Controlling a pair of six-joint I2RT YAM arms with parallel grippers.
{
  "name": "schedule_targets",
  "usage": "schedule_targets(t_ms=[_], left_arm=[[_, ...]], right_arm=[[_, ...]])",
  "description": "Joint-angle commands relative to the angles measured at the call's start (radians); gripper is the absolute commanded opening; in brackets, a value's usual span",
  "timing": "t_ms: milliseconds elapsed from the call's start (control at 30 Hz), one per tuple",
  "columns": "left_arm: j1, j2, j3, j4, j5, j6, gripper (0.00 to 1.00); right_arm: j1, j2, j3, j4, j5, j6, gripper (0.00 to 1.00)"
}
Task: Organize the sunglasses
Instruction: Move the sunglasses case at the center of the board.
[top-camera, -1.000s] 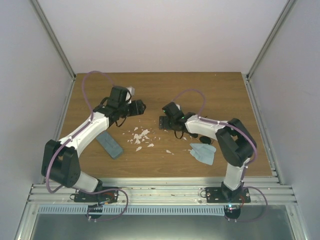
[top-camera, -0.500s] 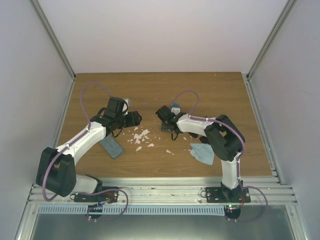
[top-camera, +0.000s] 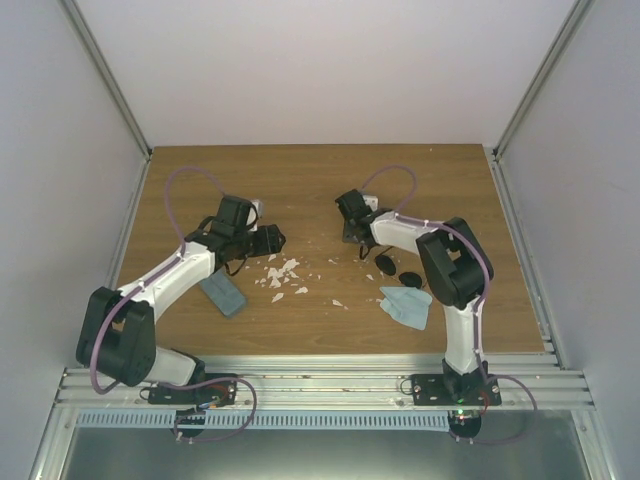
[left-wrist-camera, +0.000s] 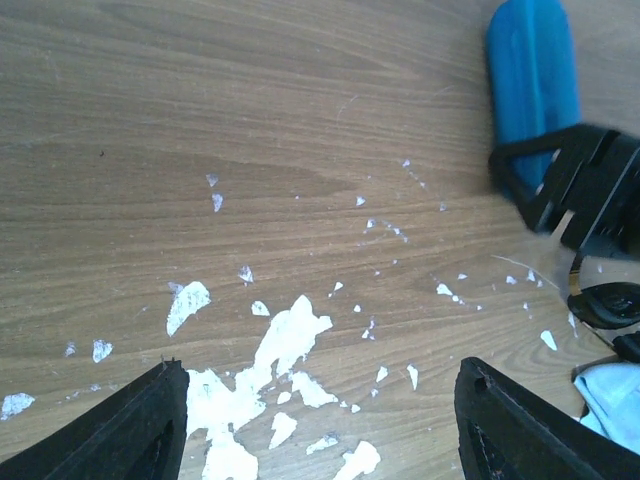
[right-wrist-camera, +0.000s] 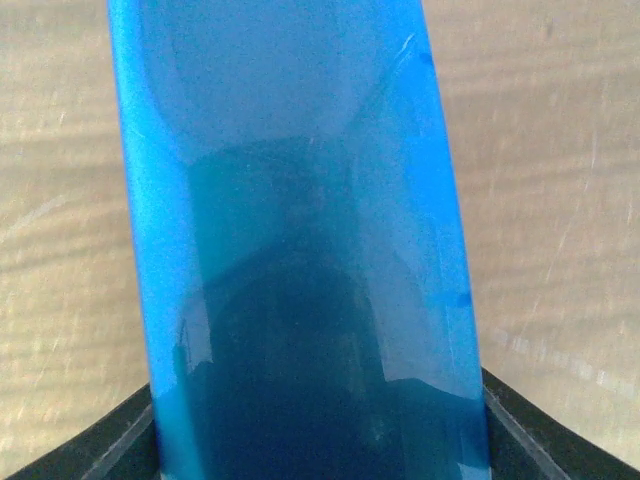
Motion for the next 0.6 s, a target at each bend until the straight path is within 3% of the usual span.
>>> schedule_targets(t_ms=[0,433,567], left_arm=[[0.009,0.035,0.036,0.043,0.001,0.012,0.73],[0.038,0.065,0.064,0.018,-0.035,-0.001,0.73],[0.082,0.041,0.057,0.005,-0.038,-0.005,0.74]], right_arm=[[-0.076,0.065,0.049,0.05,-0.043,-0.142,0.55],[-0.231,0.158,0.166,0.096,-0.098,-0.36,0.56],[-0.23,0.104,0.165,0.086,-0.138,-0.372,0.73]])
